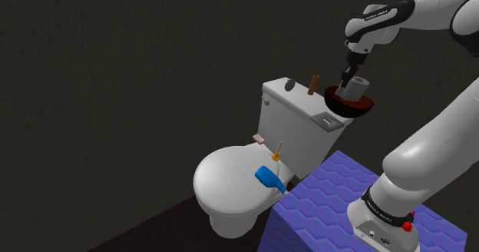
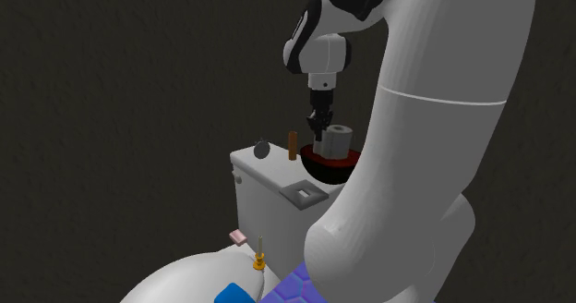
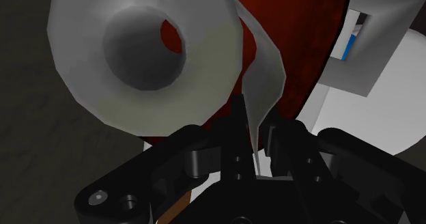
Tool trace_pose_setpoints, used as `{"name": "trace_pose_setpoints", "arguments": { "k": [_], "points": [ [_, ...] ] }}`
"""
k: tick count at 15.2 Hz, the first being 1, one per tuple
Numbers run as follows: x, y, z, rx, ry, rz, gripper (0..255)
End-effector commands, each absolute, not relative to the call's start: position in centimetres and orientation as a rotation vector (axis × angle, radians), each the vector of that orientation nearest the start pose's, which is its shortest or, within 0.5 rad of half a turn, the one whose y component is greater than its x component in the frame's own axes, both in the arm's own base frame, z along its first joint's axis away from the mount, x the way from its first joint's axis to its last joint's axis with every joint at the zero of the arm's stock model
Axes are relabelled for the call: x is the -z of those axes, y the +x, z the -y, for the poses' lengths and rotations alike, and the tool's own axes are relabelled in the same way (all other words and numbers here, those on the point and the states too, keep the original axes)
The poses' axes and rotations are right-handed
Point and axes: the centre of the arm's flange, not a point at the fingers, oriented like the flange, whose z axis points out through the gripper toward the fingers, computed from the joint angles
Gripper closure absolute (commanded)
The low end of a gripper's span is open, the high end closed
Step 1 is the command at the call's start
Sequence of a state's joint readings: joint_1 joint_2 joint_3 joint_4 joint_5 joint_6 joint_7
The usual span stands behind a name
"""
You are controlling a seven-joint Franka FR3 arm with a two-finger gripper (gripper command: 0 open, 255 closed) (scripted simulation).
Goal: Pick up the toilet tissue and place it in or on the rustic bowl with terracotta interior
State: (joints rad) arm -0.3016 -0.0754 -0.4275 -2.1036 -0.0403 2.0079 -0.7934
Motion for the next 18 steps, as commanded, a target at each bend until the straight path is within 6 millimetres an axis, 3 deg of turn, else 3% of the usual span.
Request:
{"name": "trace_pose_setpoints", "arguments": {
  "k": [1,6,10,18],
  "points": [
    [-44.6,38.9,35.5,-0.035,-3.124,0.130,0],
    [-44.6,38.9,35.5,-0.035,-3.124,0.130,0],
    [-49.6,39.0,35.5,-0.035,-3.124,0.130,0],
    [-49.6,39.0,35.5,-0.035,-3.124,0.130,0]
  ]
}}
